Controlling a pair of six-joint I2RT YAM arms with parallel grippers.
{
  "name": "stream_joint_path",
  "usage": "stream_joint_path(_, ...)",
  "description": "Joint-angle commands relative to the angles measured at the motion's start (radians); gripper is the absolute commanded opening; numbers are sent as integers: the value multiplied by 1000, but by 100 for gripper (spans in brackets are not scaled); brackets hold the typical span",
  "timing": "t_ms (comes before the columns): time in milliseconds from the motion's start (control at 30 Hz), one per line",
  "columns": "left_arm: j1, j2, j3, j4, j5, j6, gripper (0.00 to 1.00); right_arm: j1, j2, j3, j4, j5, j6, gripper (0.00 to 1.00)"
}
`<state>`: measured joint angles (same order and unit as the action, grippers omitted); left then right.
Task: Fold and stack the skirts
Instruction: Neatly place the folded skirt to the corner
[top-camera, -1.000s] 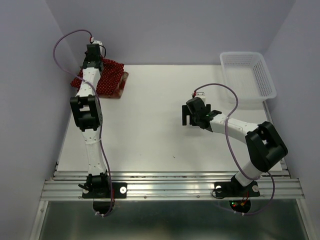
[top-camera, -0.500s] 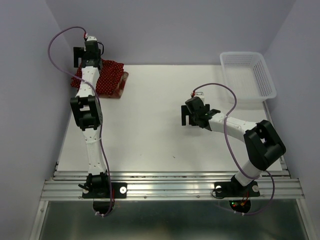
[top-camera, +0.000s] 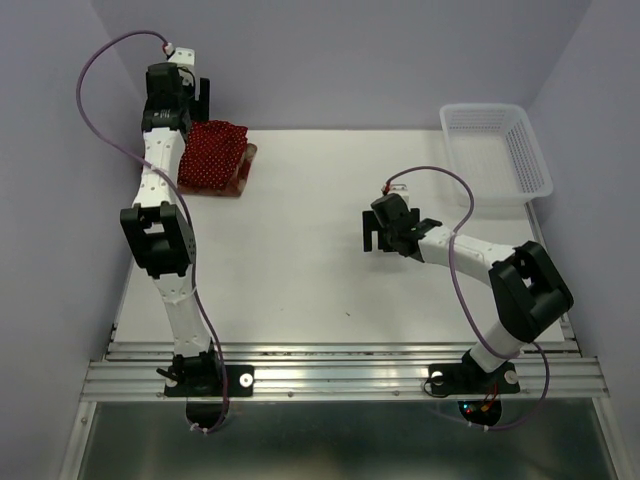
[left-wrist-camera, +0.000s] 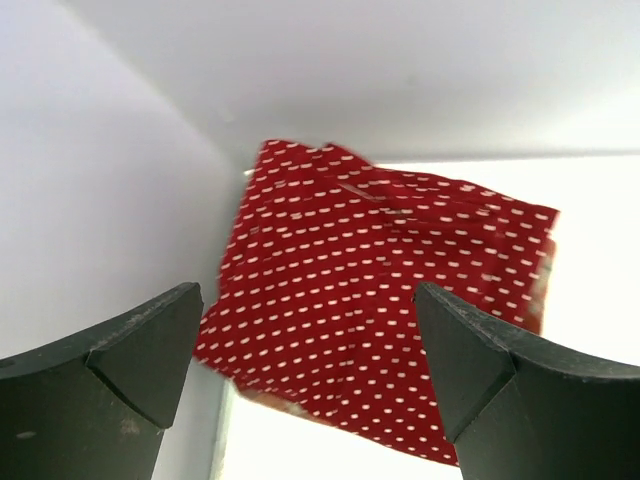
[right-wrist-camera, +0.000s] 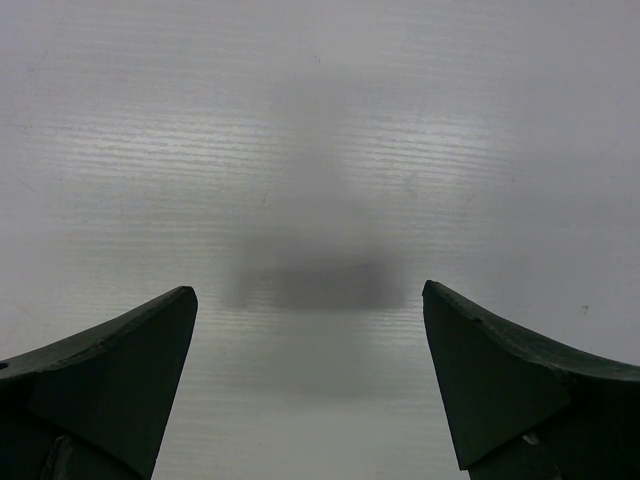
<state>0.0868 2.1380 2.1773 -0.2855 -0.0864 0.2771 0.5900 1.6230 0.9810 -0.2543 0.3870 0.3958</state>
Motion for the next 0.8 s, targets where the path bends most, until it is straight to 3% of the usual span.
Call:
stream_joint_path(0, 2, 22, -5, -75, 178, 47, 99, -6, -51, -5, 16, 13, -12, 100)
stream_joint_path(167, 1, 138, 116, -151, 191, 71, 99, -6, -48, -4, 16, 32, -21, 100)
stream_joint_path(300, -9, 155, 111, -146, 206, 94, 99, -6, -38, 1, 16, 33, -23, 100)
stream_joint_path(467, -44, 187, 102, -77, 97, 103, 99, -6, -23, 2, 18, 26, -18, 100)
stream_joint_path(767, -61, 327, 214, 31, -55, 88, 99, -6, -14, 11, 3, 27, -17, 100)
